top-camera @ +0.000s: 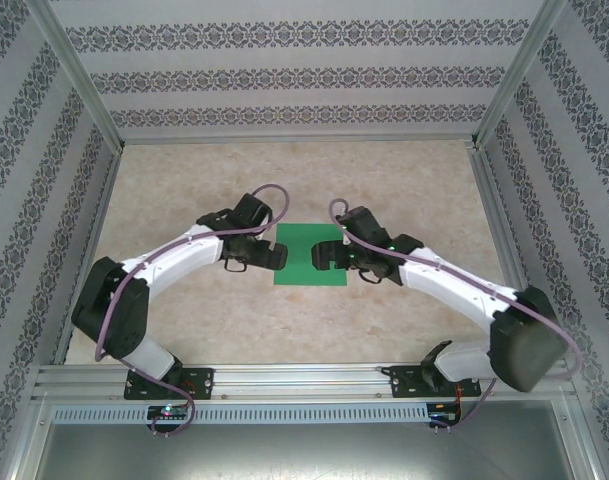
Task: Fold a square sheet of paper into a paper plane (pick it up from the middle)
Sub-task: Move the square sheet of paper to the center of the table, then fold the square sheet of paper in half at the center of the table.
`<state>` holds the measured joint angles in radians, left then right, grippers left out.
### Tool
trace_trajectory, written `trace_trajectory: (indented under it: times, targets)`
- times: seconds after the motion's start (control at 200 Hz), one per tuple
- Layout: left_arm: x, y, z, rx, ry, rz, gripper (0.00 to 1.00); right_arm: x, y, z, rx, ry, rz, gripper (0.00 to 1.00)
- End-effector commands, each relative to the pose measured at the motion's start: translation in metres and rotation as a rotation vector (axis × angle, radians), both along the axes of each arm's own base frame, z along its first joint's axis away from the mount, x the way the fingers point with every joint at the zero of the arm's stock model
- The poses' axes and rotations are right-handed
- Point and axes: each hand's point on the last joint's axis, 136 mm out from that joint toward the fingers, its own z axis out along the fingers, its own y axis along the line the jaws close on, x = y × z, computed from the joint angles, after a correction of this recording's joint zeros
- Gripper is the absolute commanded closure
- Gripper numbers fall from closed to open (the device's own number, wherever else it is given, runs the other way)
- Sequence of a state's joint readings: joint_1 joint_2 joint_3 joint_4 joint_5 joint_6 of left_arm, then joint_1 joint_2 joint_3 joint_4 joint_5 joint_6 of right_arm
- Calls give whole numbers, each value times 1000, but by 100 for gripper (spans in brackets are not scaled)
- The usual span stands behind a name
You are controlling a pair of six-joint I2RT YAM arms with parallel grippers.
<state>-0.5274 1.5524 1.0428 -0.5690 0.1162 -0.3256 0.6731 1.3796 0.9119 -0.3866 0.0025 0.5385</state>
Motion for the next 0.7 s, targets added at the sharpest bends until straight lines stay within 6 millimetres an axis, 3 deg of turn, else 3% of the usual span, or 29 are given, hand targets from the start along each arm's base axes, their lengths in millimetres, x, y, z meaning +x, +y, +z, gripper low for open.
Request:
trace_trajectory:
  times: [0.0, 0.135, 0.395, 0.694]
  targets:
    - [-6, -2, 1, -105, -10, 27, 0, 14, 3, -6, -61, 10, -108, 2]
    - [-16, 9, -4, -133, -13, 68, 0, 23, 26, -20, -74, 45, -109, 3]
    - [-31, 38, -1, -114, -29, 152, 0, 45, 41, -53, -136, 113, -145, 4]
    - [-31, 39, -5, -147, -35, 166, 0, 61, 46, -71, -196, 136, -193, 5]
